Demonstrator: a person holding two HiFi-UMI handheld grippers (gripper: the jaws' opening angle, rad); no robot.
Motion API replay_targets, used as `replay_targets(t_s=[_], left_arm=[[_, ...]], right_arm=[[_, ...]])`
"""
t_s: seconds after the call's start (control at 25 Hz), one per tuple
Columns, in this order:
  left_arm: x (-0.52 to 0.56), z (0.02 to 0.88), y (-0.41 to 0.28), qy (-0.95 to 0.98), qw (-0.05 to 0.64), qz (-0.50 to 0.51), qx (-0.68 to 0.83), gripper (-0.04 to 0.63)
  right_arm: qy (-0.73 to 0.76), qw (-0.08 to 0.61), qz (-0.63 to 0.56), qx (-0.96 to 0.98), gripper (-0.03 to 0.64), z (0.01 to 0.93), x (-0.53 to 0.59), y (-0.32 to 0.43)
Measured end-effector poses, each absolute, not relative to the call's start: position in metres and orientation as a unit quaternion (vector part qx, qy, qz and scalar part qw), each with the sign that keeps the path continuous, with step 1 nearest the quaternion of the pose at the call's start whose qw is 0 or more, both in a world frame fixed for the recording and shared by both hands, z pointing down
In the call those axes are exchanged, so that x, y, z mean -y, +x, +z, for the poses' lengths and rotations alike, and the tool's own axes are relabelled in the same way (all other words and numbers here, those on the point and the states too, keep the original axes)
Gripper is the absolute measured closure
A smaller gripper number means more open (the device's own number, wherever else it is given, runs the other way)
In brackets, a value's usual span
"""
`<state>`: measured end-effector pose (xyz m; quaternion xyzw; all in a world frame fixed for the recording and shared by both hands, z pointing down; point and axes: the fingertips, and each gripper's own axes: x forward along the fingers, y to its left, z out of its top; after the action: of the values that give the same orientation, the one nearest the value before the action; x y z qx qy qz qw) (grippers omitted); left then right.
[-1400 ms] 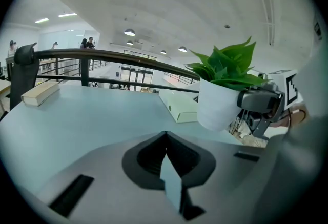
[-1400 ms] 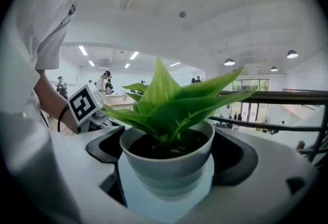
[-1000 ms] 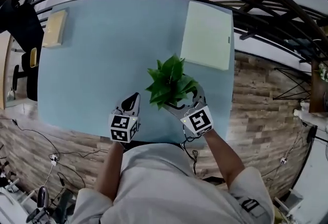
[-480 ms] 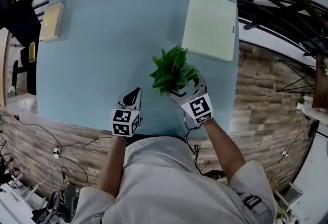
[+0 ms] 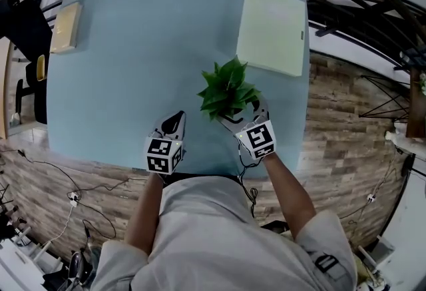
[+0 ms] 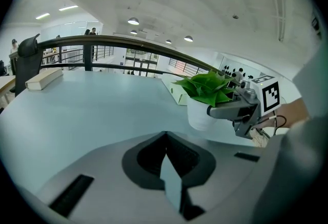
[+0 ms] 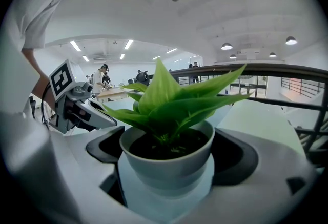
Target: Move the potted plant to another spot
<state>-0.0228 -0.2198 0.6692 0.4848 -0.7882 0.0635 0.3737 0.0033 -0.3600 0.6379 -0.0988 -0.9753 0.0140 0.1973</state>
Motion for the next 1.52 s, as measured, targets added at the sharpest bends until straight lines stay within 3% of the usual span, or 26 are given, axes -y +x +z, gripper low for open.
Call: replay_targets(t_s=[1.52], left_arm=[[0.199, 0.669, -0.031, 0.480, 0.372, 0.063, 0.792, 0.584]], right_arm=[[-0.077, 0.230, 0.028, 0.970, 0.092, 0.666, 0.358, 0.014]])
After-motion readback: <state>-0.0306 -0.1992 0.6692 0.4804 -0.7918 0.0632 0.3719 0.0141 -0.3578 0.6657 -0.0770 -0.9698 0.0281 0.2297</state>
